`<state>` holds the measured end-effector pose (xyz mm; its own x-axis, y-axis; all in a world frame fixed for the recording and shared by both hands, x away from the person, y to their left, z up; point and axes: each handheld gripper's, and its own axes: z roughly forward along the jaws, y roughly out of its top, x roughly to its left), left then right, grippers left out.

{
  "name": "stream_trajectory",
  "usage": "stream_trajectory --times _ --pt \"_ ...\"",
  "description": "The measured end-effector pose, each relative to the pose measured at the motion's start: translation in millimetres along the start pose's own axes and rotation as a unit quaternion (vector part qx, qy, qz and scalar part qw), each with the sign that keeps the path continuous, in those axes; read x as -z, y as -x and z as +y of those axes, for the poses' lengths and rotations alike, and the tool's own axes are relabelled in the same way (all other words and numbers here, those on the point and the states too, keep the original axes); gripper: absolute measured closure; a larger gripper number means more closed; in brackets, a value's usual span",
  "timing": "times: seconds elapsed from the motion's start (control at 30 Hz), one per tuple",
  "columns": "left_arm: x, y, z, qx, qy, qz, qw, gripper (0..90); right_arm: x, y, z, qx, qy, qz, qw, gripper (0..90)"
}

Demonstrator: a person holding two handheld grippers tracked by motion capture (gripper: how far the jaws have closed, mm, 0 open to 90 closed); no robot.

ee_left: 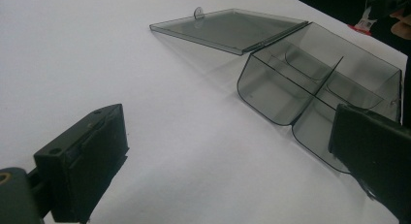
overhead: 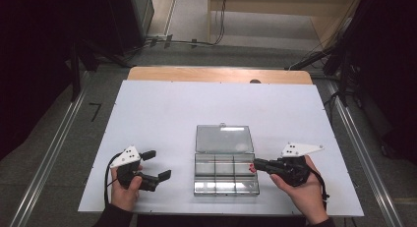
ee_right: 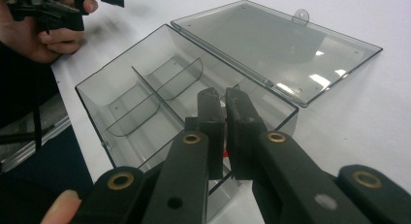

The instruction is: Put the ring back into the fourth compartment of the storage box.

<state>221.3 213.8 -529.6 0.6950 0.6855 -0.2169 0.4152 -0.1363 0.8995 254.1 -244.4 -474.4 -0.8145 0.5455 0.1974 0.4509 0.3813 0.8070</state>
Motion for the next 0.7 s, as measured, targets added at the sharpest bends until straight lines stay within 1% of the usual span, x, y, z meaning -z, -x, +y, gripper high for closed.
stream_trajectory --times 0.7 --pt "-0.3 0.5 0.1 0.000 -0.001 0.001 1.0000 0.2 -14.0 -11.9 5.7 0.015 -0.008 0.014 0.9998 84.5"
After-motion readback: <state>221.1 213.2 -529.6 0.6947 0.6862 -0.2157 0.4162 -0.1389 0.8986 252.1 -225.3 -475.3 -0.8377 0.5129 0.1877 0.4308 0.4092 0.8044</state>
